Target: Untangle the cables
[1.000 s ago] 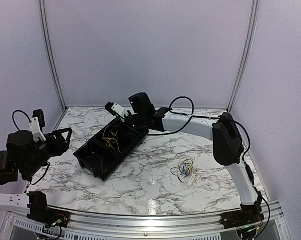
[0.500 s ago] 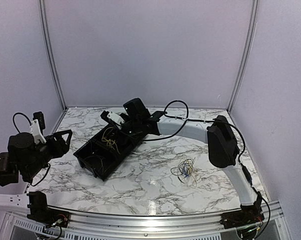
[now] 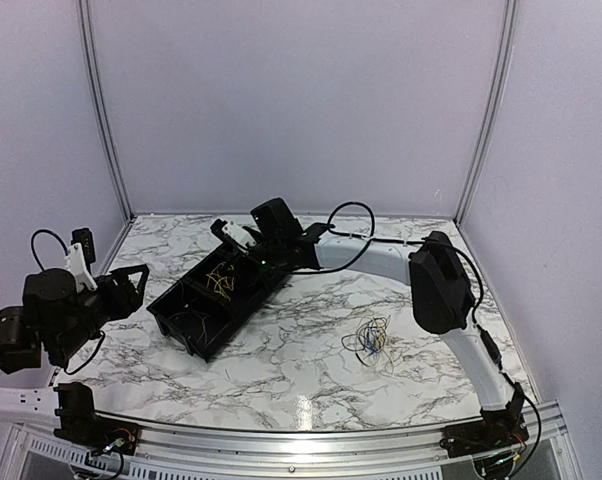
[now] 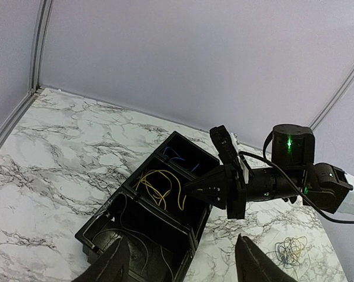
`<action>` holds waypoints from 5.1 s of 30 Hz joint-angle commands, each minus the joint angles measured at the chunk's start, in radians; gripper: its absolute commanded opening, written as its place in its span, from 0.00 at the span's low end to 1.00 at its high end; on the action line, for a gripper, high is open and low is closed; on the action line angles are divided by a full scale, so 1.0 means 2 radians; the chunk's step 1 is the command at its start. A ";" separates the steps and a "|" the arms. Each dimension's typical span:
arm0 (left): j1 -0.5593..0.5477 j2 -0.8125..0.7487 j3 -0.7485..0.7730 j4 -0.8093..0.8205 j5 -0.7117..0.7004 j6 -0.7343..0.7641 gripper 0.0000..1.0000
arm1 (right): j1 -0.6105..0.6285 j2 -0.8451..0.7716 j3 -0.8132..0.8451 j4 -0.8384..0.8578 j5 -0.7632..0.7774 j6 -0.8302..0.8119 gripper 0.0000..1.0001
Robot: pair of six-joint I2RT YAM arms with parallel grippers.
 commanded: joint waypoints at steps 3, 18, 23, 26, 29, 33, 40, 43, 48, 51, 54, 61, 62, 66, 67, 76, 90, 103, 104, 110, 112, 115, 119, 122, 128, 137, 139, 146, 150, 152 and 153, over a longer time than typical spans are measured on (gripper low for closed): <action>0.000 0.023 0.015 -0.008 0.012 -0.007 0.64 | -0.004 0.040 0.029 -0.005 0.055 -0.028 0.00; 0.000 0.064 0.014 0.010 0.003 0.018 0.66 | -0.004 -0.038 0.005 -0.016 0.069 -0.052 0.26; 0.000 0.101 0.026 0.019 -0.023 0.050 0.77 | -0.006 -0.111 -0.044 -0.023 0.070 -0.067 0.41; 0.000 0.131 0.038 0.050 -0.020 0.087 0.80 | -0.010 -0.161 -0.087 -0.025 0.070 -0.081 0.45; 0.002 0.173 0.052 0.087 0.002 0.126 0.82 | -0.018 -0.204 -0.130 -0.026 0.072 -0.094 0.48; 0.007 0.249 0.083 0.119 0.058 0.171 0.83 | -0.035 -0.267 -0.195 -0.037 0.071 -0.120 0.46; 0.009 0.396 0.180 0.128 0.157 0.200 0.82 | -0.102 -0.412 -0.362 -0.099 0.073 -0.178 0.30; 0.009 0.445 0.203 0.145 0.201 0.186 0.81 | -0.143 -0.465 -0.415 -0.141 0.054 -0.206 0.31; 0.010 0.497 0.227 0.187 0.249 0.157 0.81 | -0.184 -0.491 -0.469 -0.189 0.018 -0.232 0.43; 0.010 0.526 0.254 0.190 0.269 0.153 0.81 | -0.198 -0.490 -0.484 -0.206 -0.009 -0.255 0.44; 0.010 0.551 0.274 0.187 0.283 0.154 0.80 | -0.202 -0.484 -0.487 -0.223 -0.033 -0.277 0.42; 0.010 0.564 0.286 0.187 0.286 0.139 0.80 | -0.202 -0.452 -0.485 -0.237 -0.051 -0.310 0.43; 0.010 0.563 0.286 0.187 0.286 0.137 0.80 | -0.202 -0.443 -0.484 -0.237 -0.049 -0.312 0.43; 0.010 0.557 0.278 0.187 0.282 0.130 0.79 | -0.202 -0.419 -0.479 -0.237 -0.047 -0.323 0.42; 0.010 0.554 0.276 0.187 0.281 0.129 0.79 | -0.202 -0.414 -0.478 -0.233 -0.045 -0.323 0.41; 0.010 0.548 0.258 0.193 0.271 0.125 0.79 | -0.202 -0.403 -0.463 -0.218 -0.051 -0.299 0.04; 0.009 0.627 0.300 0.331 0.314 0.148 0.80 | -0.187 -0.476 -0.304 -0.304 -0.114 -0.219 0.00; 0.012 0.804 0.398 0.466 0.385 0.143 0.68 | -0.146 -0.443 0.003 -0.364 -0.134 -0.114 0.00; 0.013 0.816 0.401 0.475 0.395 0.134 0.63 | -0.147 -0.432 0.044 -0.369 -0.132 -0.112 0.00; 0.016 0.891 0.439 0.488 0.480 0.096 0.35 | -0.159 -0.397 0.194 -0.308 -0.086 -0.088 0.00; 0.016 0.907 0.444 0.489 0.494 0.082 0.32 | -0.169 -0.406 0.201 -0.258 -0.051 -0.089 0.00; 0.016 0.921 0.436 0.490 0.507 0.067 0.31 | -0.194 -0.412 0.223 -0.174 -0.004 -0.085 0.00; 0.016 0.920 0.413 0.490 0.508 0.061 0.31 | -0.203 -0.426 0.228 -0.062 0.048 -0.096 0.00; 0.017 0.922 0.403 0.490 0.512 0.055 0.33 | -0.203 -0.424 0.252 -0.002 0.074 -0.106 0.00; 0.018 0.922 0.392 0.490 0.514 0.053 0.34 | -0.203 -0.440 0.230 0.052 0.122 -0.149 0.00; 0.023 0.875 0.367 0.490 0.515 0.070 0.26 | -0.230 -0.538 -0.026 0.041 0.178 -0.165 0.00; 0.023 0.853 0.350 0.490 0.509 0.075 0.22 | -0.262 -0.569 -0.105 0.043 0.182 -0.145 0.00; 0.023 0.815 0.317 0.490 0.501 0.088 0.14 | -0.426 -0.679 -0.403 0.027 0.174 -0.131 0.00; 0.024 0.818 0.317 0.490 0.505 0.086 0.13 | -0.494 -0.706 -0.547 -0.024 0.139 -0.227 0.17; 0.025 0.821 0.318 0.490 0.509 0.083 0.13 | -0.497 -0.699 -0.563 -0.074 0.124 -0.263 0.43; 0.025 0.823 0.319 0.490 0.510 0.081 0.13 | -0.496 -0.696 -0.559 -0.096 0.110 -0.271 0.50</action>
